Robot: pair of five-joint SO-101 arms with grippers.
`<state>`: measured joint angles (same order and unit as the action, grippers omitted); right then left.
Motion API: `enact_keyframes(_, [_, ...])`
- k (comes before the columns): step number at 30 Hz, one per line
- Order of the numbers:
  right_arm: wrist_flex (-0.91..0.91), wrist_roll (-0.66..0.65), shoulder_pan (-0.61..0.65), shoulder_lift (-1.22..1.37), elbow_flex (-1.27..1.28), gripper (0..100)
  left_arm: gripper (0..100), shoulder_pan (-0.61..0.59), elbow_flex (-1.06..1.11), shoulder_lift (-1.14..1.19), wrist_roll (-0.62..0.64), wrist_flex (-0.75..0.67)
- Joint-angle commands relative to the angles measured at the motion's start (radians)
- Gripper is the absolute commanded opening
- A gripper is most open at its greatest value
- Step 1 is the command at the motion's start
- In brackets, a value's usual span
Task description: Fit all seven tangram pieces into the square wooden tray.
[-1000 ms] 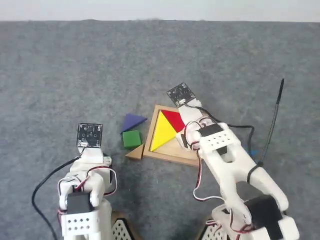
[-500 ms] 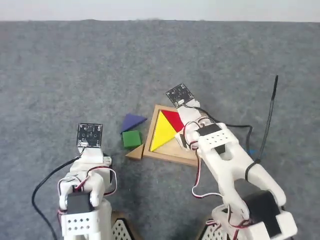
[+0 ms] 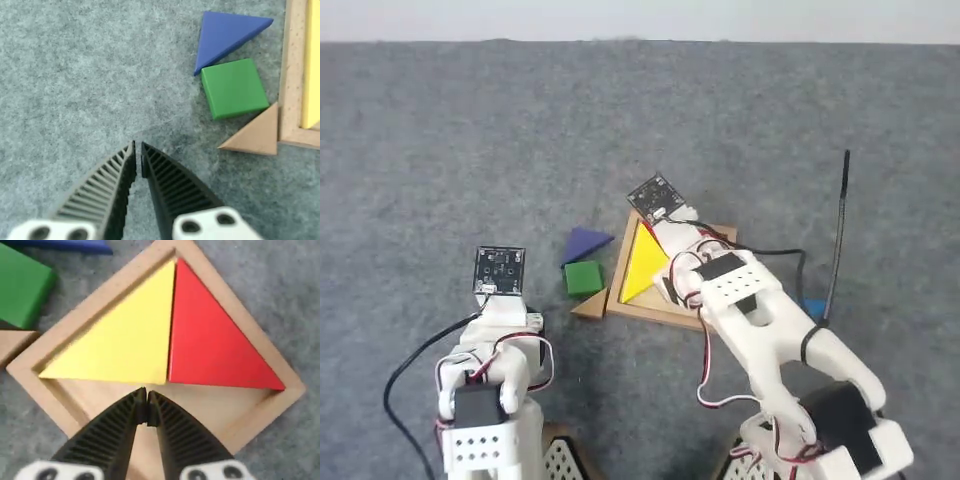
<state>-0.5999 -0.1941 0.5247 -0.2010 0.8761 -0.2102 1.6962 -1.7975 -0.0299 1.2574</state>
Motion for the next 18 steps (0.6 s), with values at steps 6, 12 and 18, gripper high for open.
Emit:
enact_keyframes(6, [0.021,-0.012,0.008,0.031,-0.054,0.7,2,-0.002,-0.013,-0.018,0.017,0.003])
enact_keyframes(12, [0.018,-0.014,0.01,0.17,-0.152,0.7,2,-0.002,-0.013,-0.018,0.017,0.003])
enact_keyframes(18, [0.019,-0.038,0.012,0.185,-0.173,0.7,2,-0.002,-0.013,-0.018,0.017,0.003])
